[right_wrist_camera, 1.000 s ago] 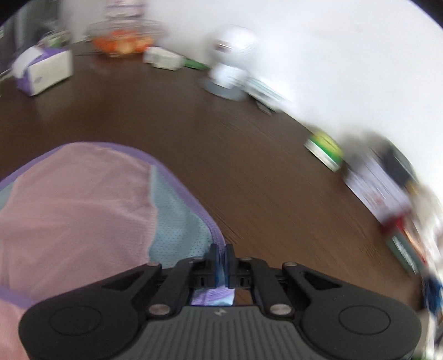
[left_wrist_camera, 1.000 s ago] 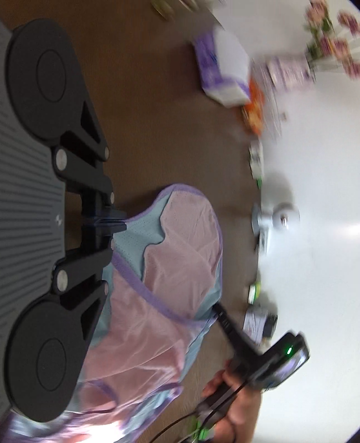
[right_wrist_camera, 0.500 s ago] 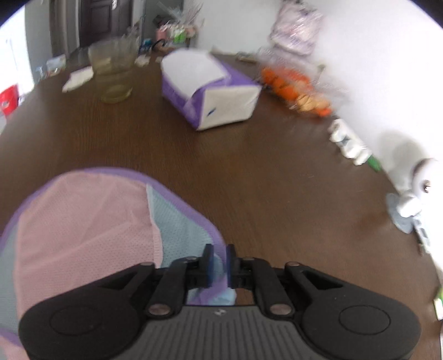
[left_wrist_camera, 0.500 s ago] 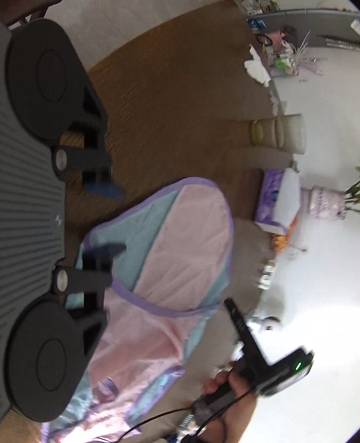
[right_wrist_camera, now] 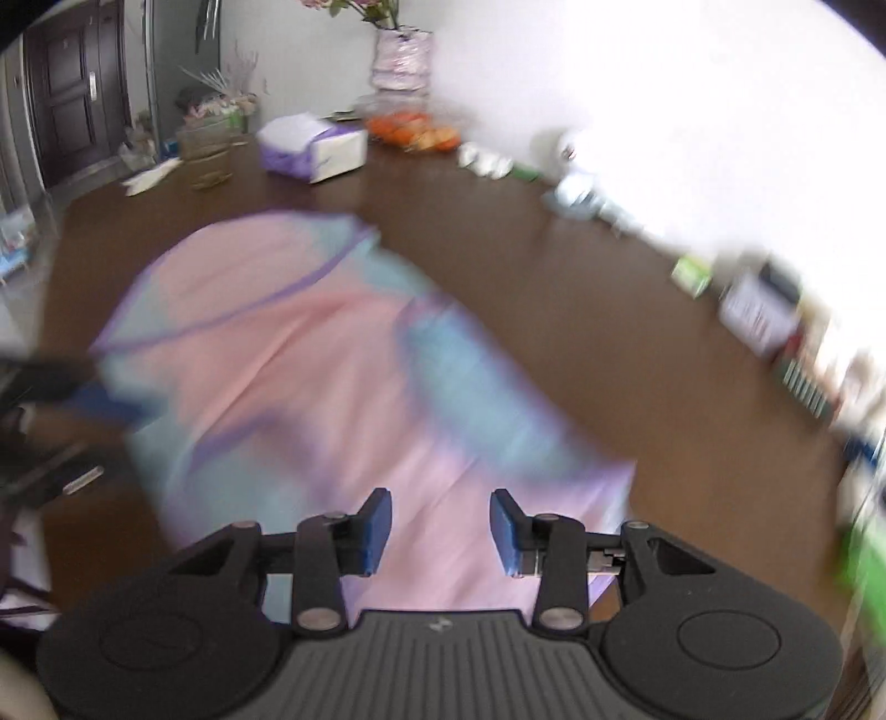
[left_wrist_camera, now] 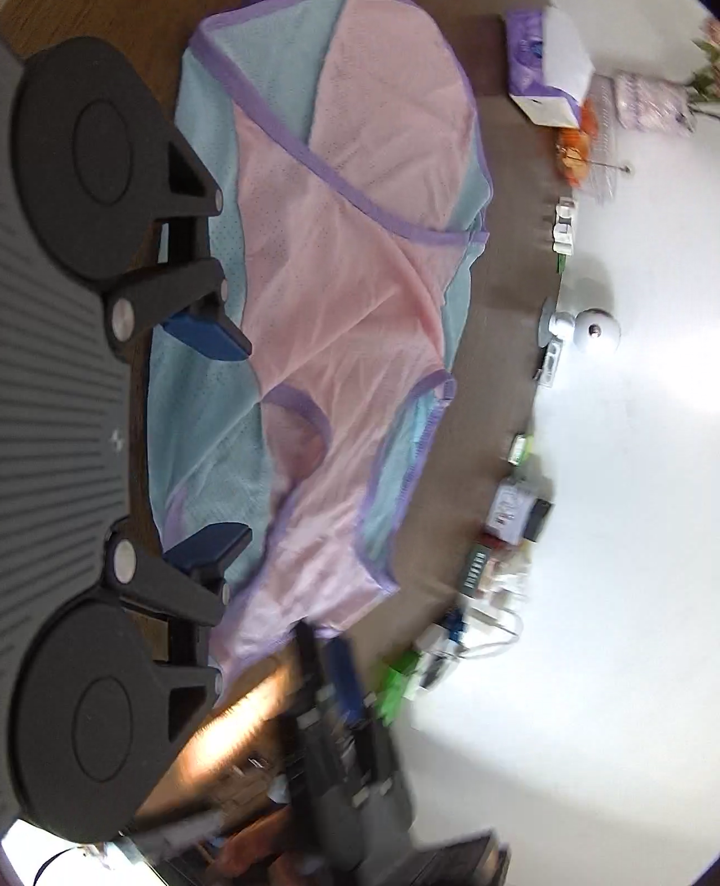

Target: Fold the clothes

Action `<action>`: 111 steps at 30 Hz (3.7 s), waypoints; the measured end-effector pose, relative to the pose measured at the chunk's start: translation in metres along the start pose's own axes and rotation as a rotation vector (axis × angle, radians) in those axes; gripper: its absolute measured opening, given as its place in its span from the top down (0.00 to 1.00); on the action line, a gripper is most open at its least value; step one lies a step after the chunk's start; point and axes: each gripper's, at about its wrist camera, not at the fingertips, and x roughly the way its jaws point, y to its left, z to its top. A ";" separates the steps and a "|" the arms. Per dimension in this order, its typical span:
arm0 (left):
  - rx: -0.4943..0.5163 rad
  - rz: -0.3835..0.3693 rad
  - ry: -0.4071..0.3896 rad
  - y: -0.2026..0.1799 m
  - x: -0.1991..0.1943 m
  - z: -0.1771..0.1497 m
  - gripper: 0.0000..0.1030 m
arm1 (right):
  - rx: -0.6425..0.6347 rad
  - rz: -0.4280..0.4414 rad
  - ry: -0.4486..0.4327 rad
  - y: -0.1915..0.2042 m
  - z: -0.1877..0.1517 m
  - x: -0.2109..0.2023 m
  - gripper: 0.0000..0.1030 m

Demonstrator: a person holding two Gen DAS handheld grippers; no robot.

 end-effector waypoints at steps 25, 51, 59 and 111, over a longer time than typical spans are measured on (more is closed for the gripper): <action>-0.103 0.193 -0.025 0.097 -0.019 -0.002 0.55 | 0.115 -0.066 -0.251 0.055 -0.079 -0.010 0.65; -0.055 0.145 -0.011 0.114 -0.028 -0.009 0.70 | 0.264 -0.139 -0.173 0.025 -0.010 0.054 0.62; -0.048 0.146 -0.010 0.111 -0.028 -0.008 0.66 | 0.359 -0.162 -0.164 0.009 -0.024 0.048 0.99; 0.395 -0.163 0.001 0.158 -0.043 -0.013 0.98 | 0.048 0.056 -0.267 0.132 -0.096 0.007 0.99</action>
